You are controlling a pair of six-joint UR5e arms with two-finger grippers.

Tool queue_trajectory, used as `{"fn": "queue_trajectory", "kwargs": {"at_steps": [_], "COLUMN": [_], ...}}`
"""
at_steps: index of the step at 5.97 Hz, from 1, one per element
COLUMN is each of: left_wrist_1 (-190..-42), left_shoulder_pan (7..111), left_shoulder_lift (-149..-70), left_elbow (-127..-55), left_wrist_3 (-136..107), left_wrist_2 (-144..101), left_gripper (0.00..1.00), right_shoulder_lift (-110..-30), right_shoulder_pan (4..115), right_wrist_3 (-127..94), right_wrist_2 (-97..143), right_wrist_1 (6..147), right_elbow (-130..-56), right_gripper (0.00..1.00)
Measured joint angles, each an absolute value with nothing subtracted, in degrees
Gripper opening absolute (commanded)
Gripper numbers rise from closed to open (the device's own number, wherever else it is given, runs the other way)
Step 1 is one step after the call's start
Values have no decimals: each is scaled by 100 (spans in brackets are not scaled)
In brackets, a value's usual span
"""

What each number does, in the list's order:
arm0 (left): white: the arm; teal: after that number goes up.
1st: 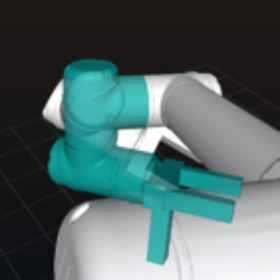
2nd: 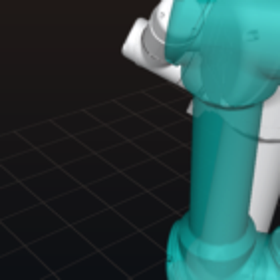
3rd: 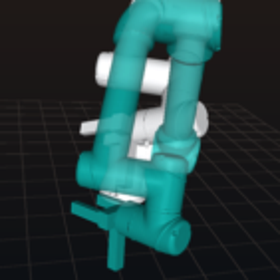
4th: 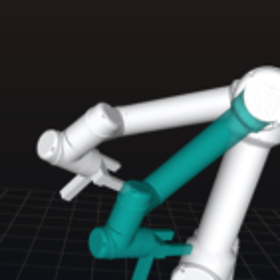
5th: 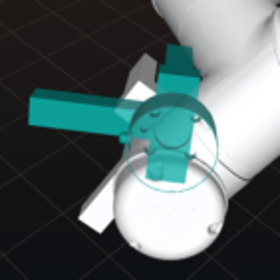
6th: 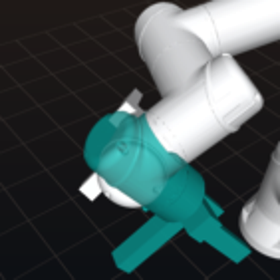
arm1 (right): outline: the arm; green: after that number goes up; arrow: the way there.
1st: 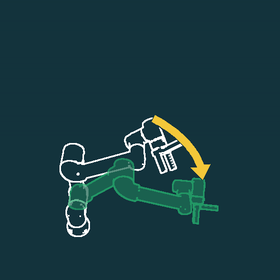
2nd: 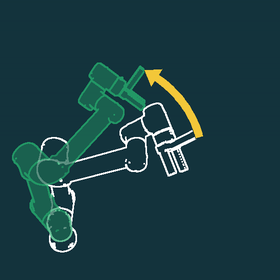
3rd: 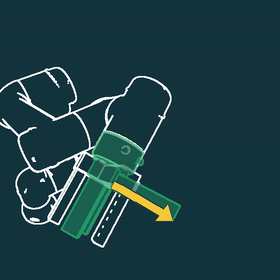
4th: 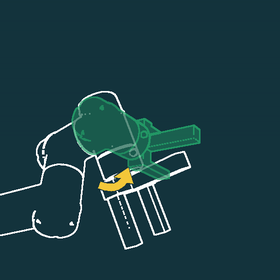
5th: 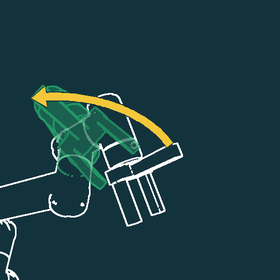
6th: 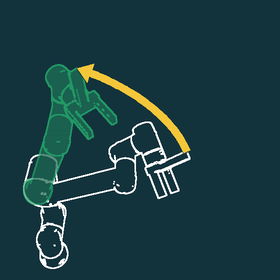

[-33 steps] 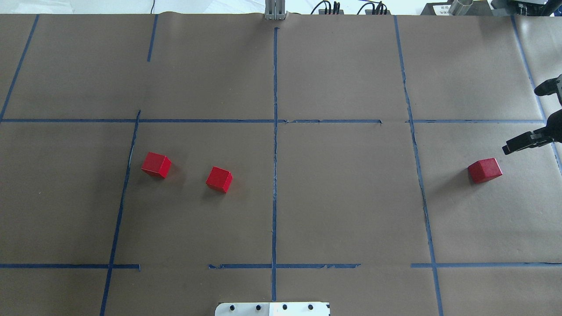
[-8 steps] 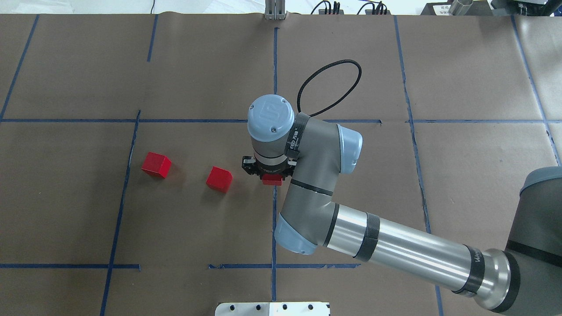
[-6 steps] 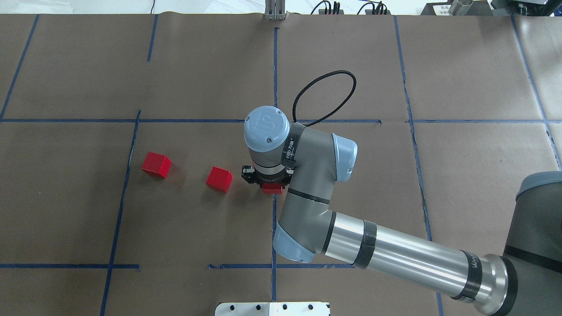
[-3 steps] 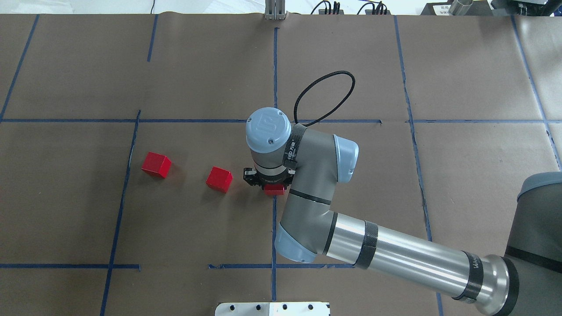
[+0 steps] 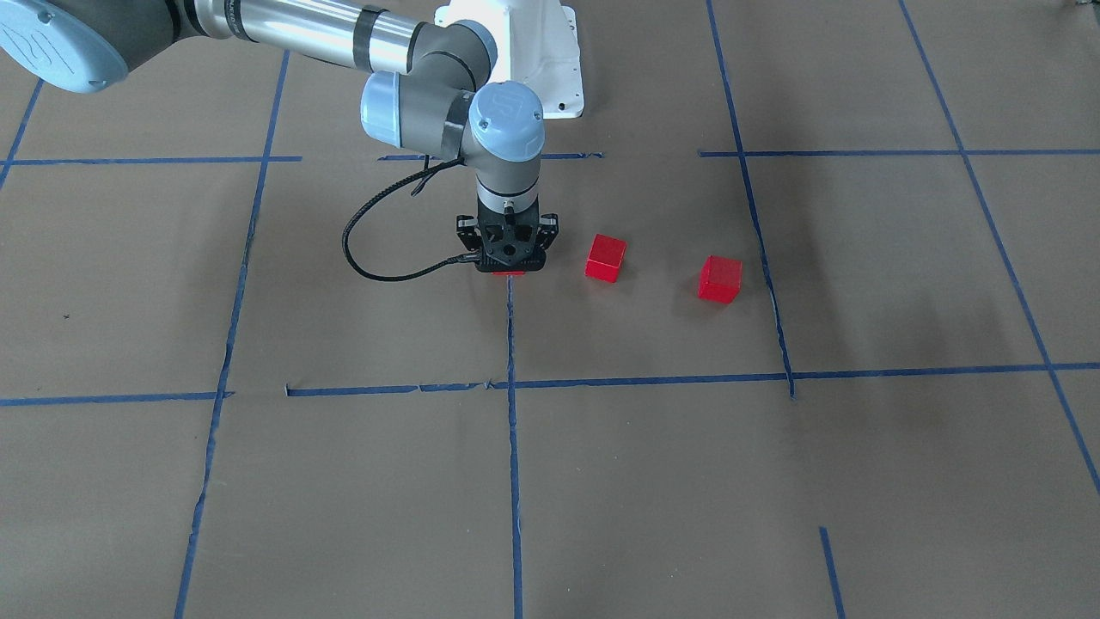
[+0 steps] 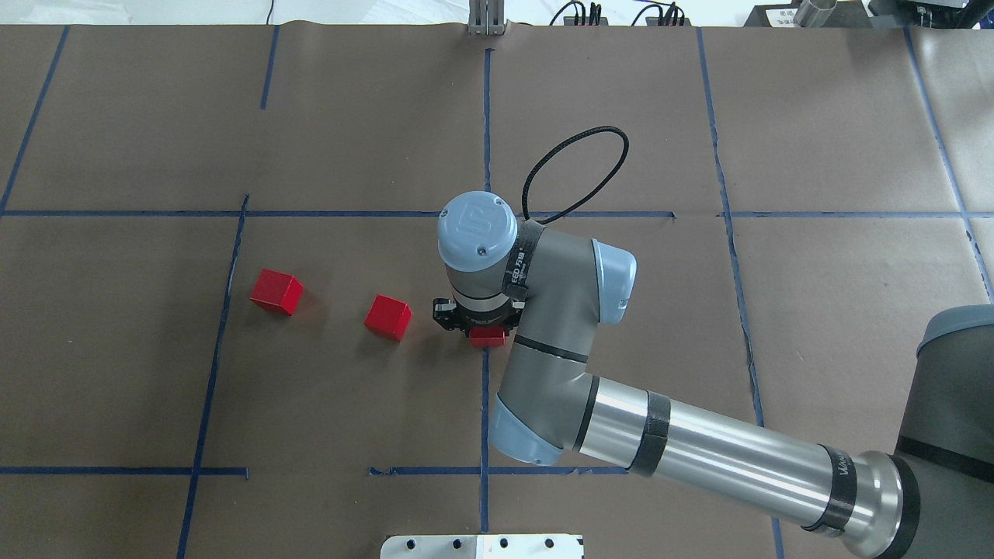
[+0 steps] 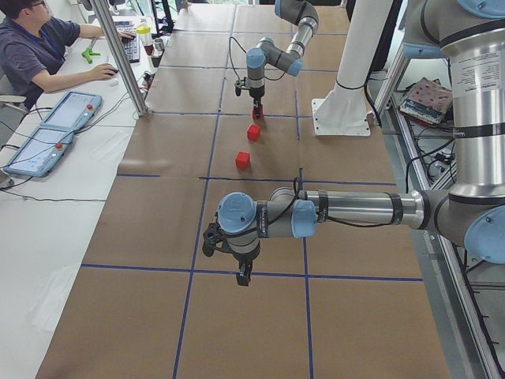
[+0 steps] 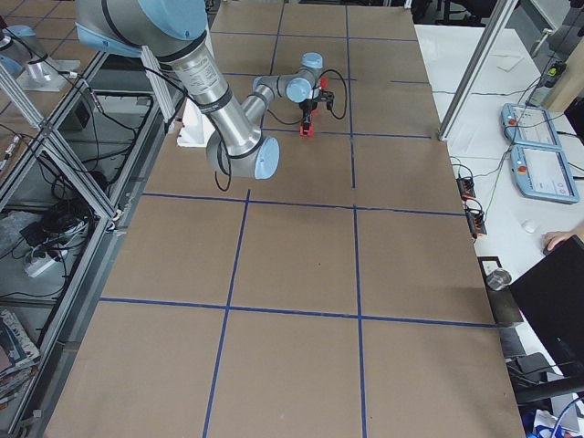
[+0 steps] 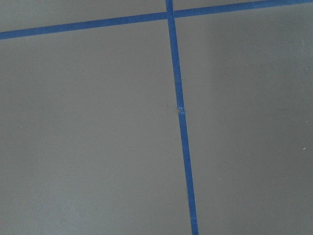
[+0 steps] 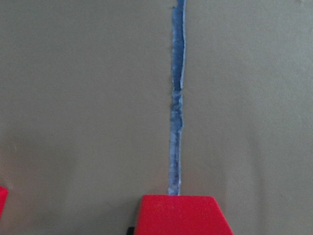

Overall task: Form red blocks into L shape at center
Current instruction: 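Carry the red cube with the right gripper to the grid center and lower it, then open the right gripper and withdraw the right arm away from the cube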

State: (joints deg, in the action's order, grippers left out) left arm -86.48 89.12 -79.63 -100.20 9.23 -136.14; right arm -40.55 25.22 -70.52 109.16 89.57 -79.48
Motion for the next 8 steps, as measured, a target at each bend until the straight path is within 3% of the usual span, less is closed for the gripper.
{"fn": "queue_trajectory", "kwargs": {"at_steps": [5, 8], "left_wrist_1": [-8674, -8722], "left_shoulder_pan": [8912, 8887], "left_shoulder_lift": [-7965, -7977], "left_elbow": [-10095, -10171], "left_wrist_3": [939, 973], "left_wrist_2": [-13610, -13588], "left_gripper": [100, 100], "right_shoulder_lift": [-4037, -4488], "right_shoulder_pan": [2905, 4500], "right_wrist_3": [-7010, -5524], "right_wrist_2": [11000, 11999], "right_wrist_1": [9063, 9620], "right_elbow": [-8378, -8901], "right_gripper": [100, 100]}}
